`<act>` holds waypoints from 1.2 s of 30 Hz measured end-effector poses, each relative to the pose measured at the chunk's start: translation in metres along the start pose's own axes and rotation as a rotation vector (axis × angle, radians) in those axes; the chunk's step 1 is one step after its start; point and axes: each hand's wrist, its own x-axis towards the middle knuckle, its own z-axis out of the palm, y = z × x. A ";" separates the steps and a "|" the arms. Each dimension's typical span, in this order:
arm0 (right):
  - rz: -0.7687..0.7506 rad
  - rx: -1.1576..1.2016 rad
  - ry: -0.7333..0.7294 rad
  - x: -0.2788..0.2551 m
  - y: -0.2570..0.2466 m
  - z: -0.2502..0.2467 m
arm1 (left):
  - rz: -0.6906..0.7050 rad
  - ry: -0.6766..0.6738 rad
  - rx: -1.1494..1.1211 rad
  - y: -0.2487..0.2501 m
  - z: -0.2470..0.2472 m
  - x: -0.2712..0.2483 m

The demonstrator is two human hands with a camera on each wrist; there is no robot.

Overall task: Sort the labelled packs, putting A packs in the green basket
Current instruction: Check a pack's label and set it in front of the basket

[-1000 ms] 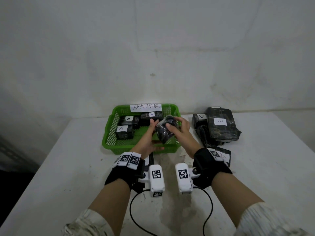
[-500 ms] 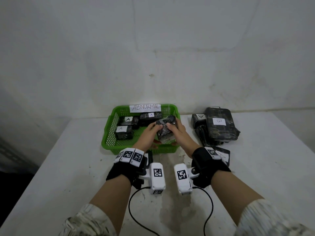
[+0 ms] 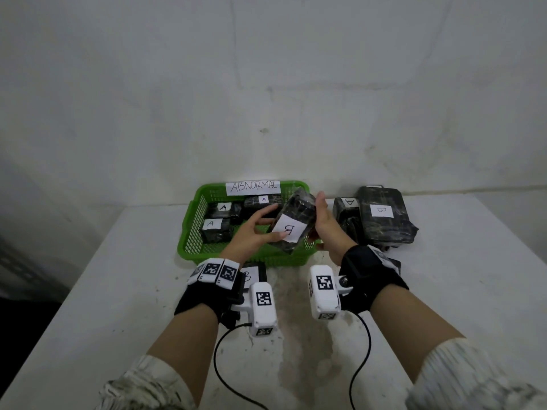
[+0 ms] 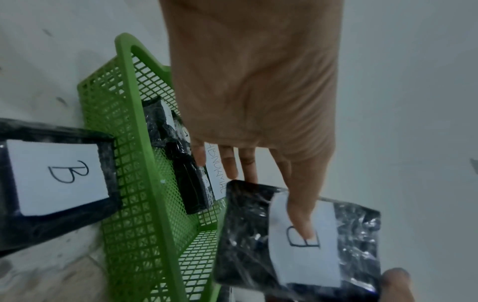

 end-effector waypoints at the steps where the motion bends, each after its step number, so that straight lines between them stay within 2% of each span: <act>1: -0.013 -0.004 -0.015 0.000 0.000 -0.001 | -0.001 0.025 0.001 -0.002 -0.001 0.001; 3: -0.019 -0.002 -0.047 0.002 0.003 0.000 | -0.030 0.043 -0.050 -0.006 -0.001 0.001; 7: -0.008 0.025 -0.134 0.007 0.014 0.004 | -0.166 0.065 -0.330 -0.007 0.005 0.003; 10: -0.050 0.183 -0.143 0.003 0.015 0.007 | -0.187 0.103 -0.366 -0.003 0.011 0.004; 14: -0.095 0.205 -0.272 -0.002 0.018 0.005 | -0.181 0.111 -0.367 -0.004 0.008 0.006; 20: -0.160 0.197 -0.047 0.003 0.020 0.007 | -0.228 -0.040 -0.380 -0.004 0.010 0.001; 22: -0.196 0.146 -0.002 0.004 0.022 0.009 | -0.239 -0.029 -0.371 -0.004 0.011 0.000; 25: -0.223 0.123 0.019 0.005 0.022 0.011 | -0.227 0.020 -0.315 -0.006 0.012 0.000; 36: -0.144 0.175 -0.170 0.005 0.020 0.008 | -0.053 0.019 -0.238 -0.011 0.004 -0.006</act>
